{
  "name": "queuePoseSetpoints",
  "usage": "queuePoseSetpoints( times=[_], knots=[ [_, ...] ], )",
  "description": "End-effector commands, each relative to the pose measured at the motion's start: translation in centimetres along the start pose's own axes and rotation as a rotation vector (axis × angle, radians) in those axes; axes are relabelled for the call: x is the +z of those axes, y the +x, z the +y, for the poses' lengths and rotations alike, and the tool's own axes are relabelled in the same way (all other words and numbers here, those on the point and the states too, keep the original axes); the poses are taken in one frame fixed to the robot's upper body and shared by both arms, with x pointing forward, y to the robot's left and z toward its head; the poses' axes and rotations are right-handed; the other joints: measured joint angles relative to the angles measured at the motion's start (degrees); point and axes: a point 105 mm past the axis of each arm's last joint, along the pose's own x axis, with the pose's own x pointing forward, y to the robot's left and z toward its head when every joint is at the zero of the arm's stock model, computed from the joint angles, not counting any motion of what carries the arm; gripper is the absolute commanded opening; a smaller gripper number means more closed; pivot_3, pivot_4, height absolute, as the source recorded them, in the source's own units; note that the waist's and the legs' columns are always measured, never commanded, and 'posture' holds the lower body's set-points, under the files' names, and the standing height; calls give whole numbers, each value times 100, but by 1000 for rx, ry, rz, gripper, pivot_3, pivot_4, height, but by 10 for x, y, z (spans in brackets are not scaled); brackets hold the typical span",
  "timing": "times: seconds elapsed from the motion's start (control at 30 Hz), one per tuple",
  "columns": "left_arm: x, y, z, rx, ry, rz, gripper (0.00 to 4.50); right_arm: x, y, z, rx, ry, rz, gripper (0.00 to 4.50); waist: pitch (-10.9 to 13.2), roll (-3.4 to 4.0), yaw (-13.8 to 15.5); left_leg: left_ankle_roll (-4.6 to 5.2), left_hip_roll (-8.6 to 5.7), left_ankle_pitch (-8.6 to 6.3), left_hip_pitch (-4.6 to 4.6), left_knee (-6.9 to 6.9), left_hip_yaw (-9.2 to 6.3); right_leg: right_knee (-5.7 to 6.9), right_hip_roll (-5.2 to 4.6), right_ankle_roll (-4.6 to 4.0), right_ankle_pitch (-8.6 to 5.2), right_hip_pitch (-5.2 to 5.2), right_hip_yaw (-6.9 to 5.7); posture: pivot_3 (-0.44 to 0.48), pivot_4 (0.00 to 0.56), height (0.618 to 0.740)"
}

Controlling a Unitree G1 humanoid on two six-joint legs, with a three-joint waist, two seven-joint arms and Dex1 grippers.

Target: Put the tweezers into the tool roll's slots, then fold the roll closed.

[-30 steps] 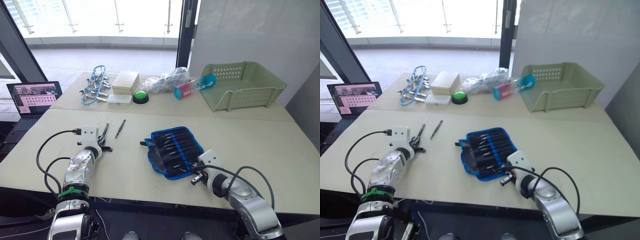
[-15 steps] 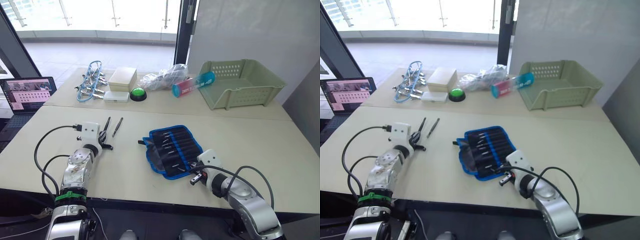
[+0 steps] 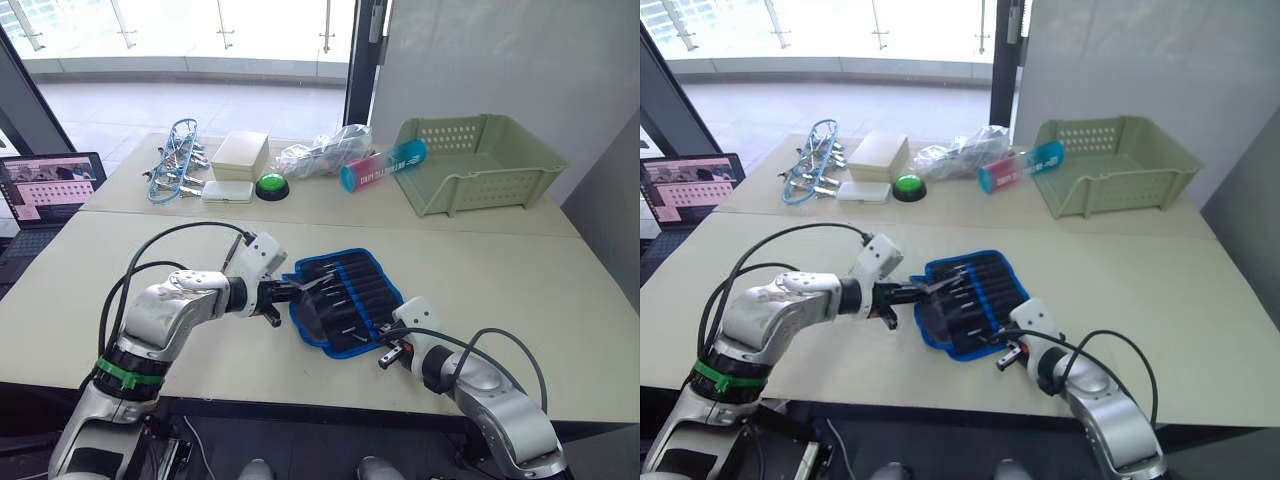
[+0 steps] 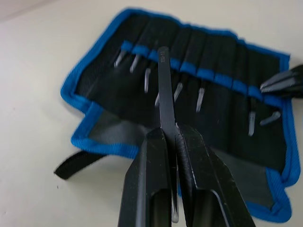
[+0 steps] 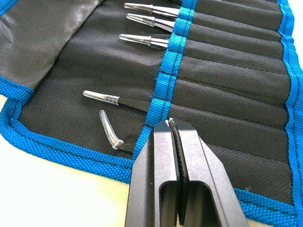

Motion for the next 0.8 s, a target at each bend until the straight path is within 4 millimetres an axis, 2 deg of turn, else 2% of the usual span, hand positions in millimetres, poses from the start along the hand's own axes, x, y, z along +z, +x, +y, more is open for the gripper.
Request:
queuePoseSetpoints(
  times=[0.03,0.13,0.27,0.4,0.6,0.8],
  knots=[
    [11,1,-14,-101,71,36,36,-22,2,6,25,43,91,0,9,-5,3,0,0,0,-1,0,0,1,0,-3,2,-3,0,0,150,740],
    [17,4,-22,-152,101,62,36,-20,3,5,18,43,86,0,10,-5,3,0,0,0,-17,5,0,5,0,-6,3,-17,0,0,150,740],
    [14,2,-28,-185,149,113,36,-18,3,6,12,47,79,0,13,0,-27,0,0,0,-21,5,0,7,1,-6,3,-22,1,0,150,740],
    [8,4,-27,-179,179,172,36,-19,2,7,7,54,80,0,16,3,-20,1,0,1,-29,8,0,9,1,-6,3,-27,1,0,150,740],
    [28,16,-24,-148,220,175,36,-18,3,8,1,65,74,0,16,2,13,1,0,0,-38,19,0,10,1,-6,4,-31,-1,0,150,740],
    [22,23,-21,-153,258,232,36,-16,5,7,-3,66,66,0,18,6,-26,1,0,1,-38,18,0,17,2,-6,3,-34,0,0,150,740]
  ],
)
